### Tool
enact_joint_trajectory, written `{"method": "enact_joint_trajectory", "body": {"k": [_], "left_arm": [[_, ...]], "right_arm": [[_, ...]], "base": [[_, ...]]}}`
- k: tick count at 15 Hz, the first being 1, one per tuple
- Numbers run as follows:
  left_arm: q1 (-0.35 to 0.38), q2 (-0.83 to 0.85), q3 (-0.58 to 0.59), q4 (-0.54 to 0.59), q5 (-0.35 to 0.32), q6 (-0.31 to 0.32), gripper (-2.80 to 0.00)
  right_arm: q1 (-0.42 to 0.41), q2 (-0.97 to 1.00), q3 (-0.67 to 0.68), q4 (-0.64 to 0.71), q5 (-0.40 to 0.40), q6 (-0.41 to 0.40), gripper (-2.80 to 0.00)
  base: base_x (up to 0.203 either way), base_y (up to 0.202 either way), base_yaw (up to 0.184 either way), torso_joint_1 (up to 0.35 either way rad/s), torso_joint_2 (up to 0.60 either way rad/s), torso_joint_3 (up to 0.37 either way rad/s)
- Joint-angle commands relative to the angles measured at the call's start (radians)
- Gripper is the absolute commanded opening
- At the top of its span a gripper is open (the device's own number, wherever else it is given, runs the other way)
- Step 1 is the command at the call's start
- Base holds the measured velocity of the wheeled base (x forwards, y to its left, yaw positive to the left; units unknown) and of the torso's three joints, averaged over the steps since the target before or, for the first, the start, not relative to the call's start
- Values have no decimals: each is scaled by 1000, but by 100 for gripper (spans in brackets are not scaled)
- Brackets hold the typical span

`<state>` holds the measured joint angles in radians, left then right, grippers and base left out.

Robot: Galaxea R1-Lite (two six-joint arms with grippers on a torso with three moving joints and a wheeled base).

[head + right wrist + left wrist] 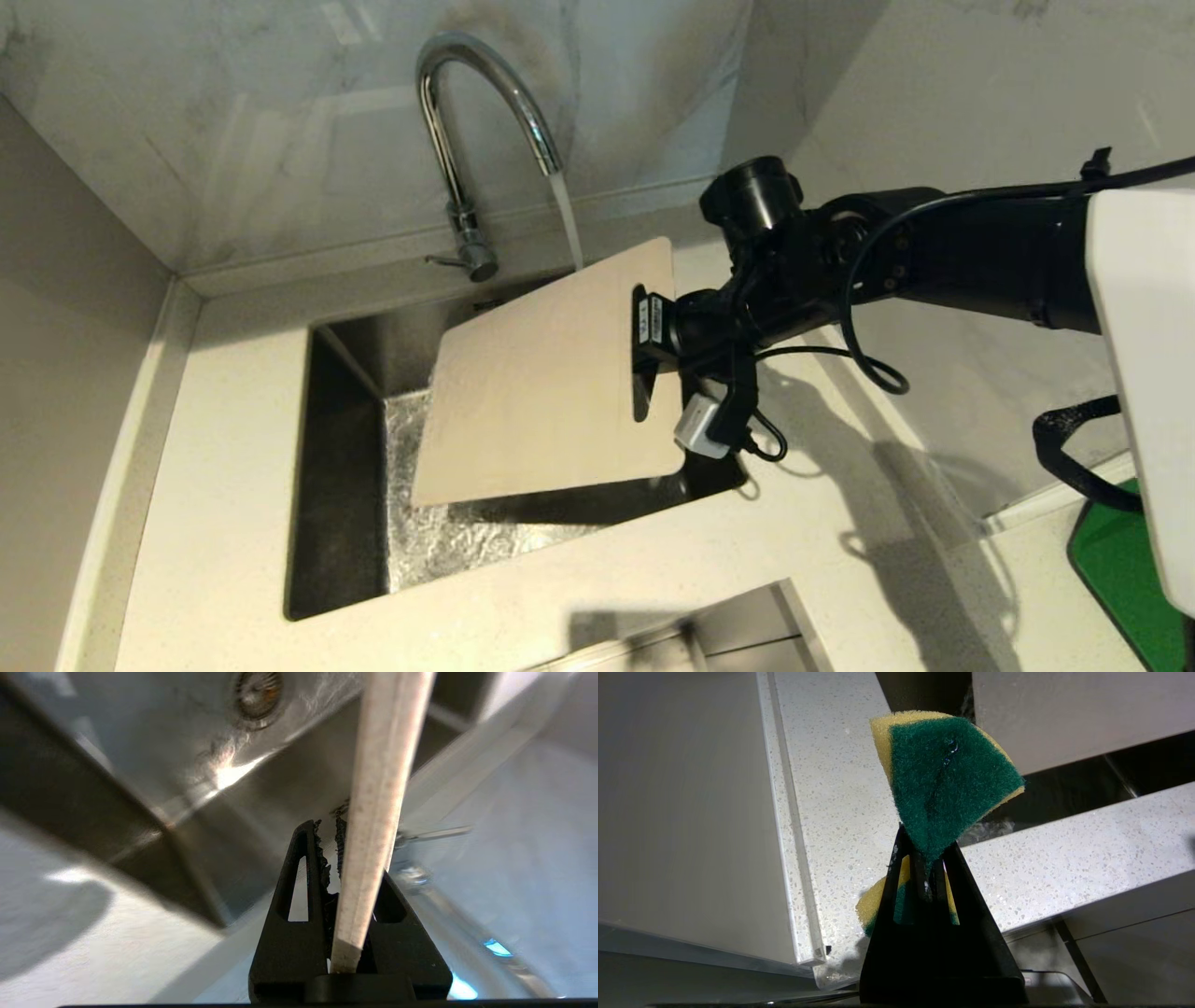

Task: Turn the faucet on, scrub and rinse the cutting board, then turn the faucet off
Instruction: Scrub the cutting board underwater

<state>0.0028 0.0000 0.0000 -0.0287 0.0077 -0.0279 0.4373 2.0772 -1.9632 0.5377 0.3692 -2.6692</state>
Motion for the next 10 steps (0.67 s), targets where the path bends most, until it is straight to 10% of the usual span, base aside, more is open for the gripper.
{"method": "enact_joint_trajectory", "body": {"k": [1,7,10], "left_arm": [[0,1,2,0,0,-1,-280],[0,1,-20,4,6,26,-280],[-3,106,-239,57,12,44,-280]], "right_arm": [[42,-48,-2,10,-1,-6,-280],[91,-74,-4,10,-13,20,-280],[98,-87,-5,10,-16,20,-280]], "base": [[0,0,0,0,0,0],[0,0,0,0,0,0],[0,0,0,0,0,0]]}}
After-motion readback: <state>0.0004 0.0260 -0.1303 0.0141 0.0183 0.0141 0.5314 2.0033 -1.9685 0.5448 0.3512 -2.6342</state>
